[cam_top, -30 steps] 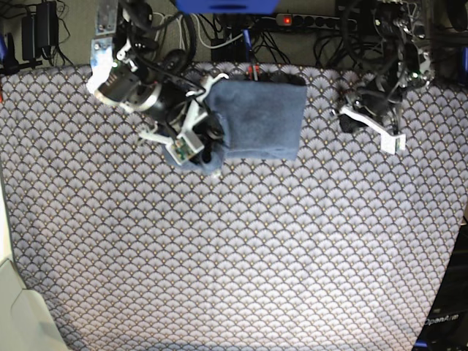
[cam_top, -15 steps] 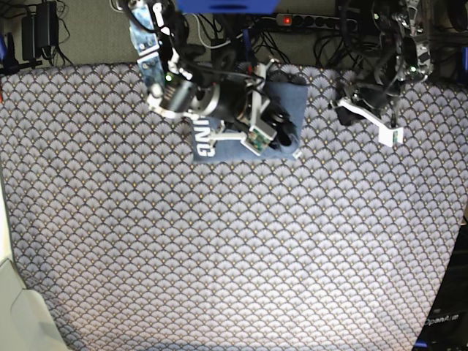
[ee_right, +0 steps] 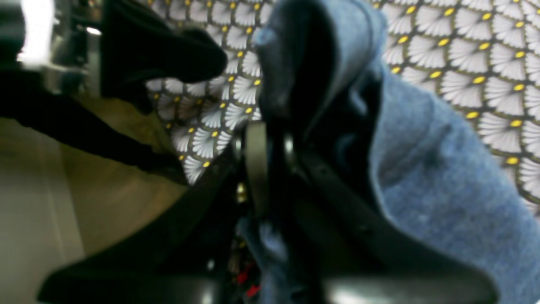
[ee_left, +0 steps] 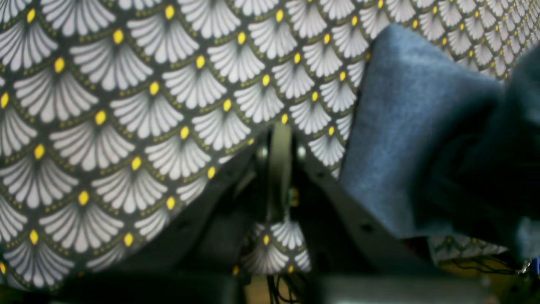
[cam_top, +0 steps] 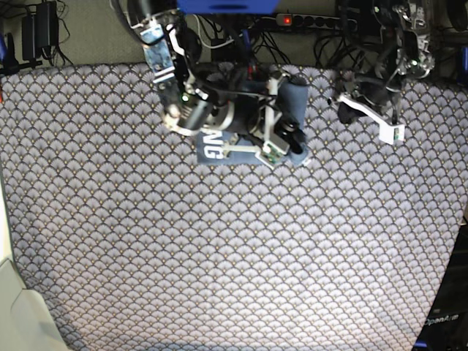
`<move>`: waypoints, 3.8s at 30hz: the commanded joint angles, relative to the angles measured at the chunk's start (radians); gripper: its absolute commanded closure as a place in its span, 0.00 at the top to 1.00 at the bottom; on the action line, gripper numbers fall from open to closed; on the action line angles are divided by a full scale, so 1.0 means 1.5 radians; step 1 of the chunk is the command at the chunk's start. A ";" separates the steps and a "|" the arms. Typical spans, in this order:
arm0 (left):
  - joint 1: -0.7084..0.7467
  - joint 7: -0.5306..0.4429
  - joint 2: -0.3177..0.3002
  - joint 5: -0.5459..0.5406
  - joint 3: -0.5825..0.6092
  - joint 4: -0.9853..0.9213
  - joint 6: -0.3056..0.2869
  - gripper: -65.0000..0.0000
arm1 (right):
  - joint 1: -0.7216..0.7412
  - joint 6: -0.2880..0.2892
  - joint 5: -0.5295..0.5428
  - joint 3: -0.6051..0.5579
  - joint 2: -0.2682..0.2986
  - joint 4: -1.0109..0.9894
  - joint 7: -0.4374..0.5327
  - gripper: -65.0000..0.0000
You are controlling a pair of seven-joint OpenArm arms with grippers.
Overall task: Fold the T-shirt properly
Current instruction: 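Press and adjust the folded bundle with the right gripper, then grasp the bundle edges with both grippers and flatten the stack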
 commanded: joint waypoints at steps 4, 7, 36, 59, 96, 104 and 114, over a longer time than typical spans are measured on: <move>0.000 -0.011 -0.005 -0.006 -0.002 0.011 -0.004 0.00 | 0.026 0.004 0.014 -0.001 -0.008 -0.027 0.014 0.06; 0.000 -0.011 -0.005 -0.006 -0.001 0.011 -0.004 0.00 | 0.029 0.004 0.016 -0.001 -0.008 -0.031 0.014 0.18; 0.028 -0.012 -0.022 -0.005 -0.003 0.007 -0.005 0.00 | 0.004 0.004 0.016 0.029 0.051 0.153 0.020 0.00; 0.056 -0.011 -0.031 -0.001 -0.004 0.033 -0.005 0.00 | -0.057 0.004 0.014 -0.002 0.064 0.008 0.145 0.00; 0.116 -0.011 -0.028 -0.006 -0.091 0.042 -0.005 0.00 | 0.156 0.004 0.017 0.002 0.031 -0.243 0.207 0.00; 0.115 -0.011 -0.026 -0.008 -0.088 0.113 -0.006 0.00 | 0.077 0.004 0.014 0.001 0.045 -0.012 0.129 0.00; 0.080 -0.010 -0.035 -0.132 0.018 0.156 -0.006 0.00 | 0.040 0.004 0.013 0.059 0.118 0.034 0.118 0.00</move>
